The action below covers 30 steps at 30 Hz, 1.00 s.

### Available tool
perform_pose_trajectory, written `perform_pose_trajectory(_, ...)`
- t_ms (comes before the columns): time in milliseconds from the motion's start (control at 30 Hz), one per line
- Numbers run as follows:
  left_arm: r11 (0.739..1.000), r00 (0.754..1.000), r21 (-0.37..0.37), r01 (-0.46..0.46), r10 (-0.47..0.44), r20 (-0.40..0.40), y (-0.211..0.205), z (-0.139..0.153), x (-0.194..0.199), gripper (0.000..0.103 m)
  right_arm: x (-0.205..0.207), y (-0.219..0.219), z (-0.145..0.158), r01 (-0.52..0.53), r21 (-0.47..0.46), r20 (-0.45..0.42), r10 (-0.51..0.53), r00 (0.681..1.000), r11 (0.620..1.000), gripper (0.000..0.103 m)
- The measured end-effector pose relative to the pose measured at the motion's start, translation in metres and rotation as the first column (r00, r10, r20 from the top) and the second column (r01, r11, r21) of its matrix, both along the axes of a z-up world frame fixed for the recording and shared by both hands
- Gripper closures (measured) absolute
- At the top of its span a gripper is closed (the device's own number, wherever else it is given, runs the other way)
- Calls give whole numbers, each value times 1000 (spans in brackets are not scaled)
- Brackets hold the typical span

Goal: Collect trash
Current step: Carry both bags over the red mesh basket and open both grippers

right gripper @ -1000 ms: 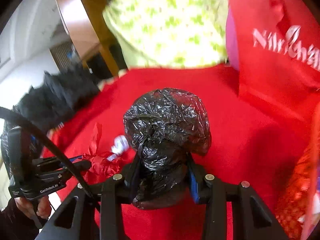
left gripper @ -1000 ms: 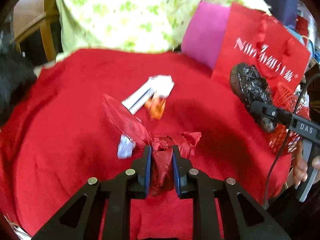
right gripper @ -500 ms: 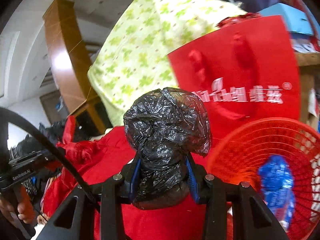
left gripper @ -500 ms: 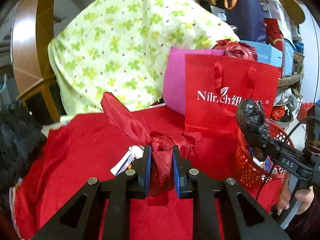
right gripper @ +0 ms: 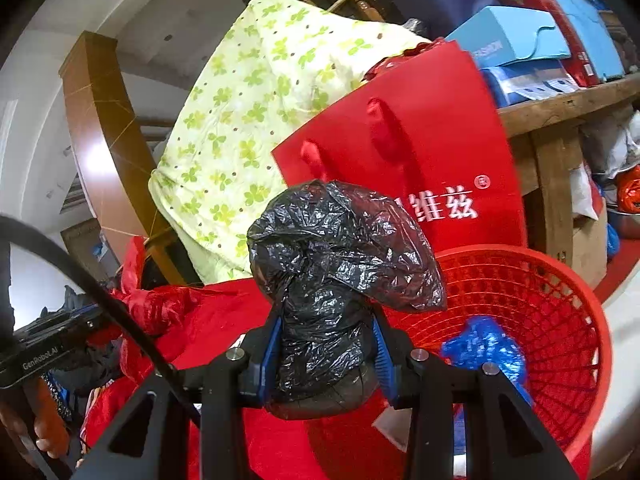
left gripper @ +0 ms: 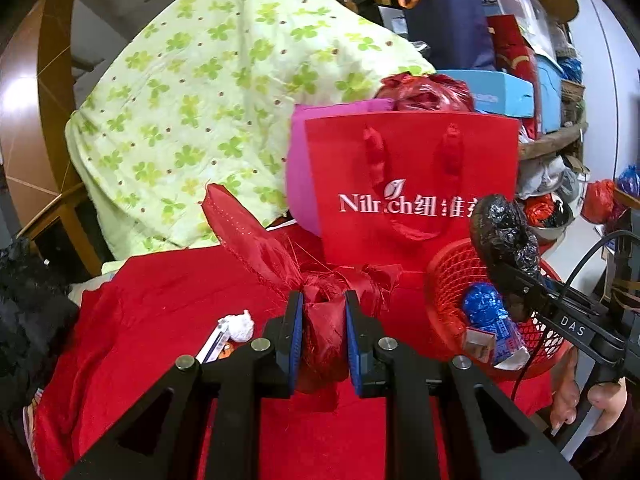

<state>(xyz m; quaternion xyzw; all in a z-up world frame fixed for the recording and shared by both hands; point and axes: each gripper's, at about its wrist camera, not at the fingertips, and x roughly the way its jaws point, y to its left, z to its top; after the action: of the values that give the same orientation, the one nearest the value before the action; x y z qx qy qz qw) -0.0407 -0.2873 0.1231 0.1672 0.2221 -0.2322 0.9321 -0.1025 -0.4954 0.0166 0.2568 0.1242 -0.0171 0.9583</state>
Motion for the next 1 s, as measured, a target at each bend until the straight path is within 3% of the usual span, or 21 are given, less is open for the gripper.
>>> perform_pose_trajectory(667,993,994,53,109,-109,-15,-77,-14,-5,82,-27,-31,-12,88,88,-5,-88,996,992,59)
perform_pose_trajectory(1000,981,977,21,194,-191,-94,-104,-33,8,78,-20,-40,-20,131,126,-69,-123,990,983,57)
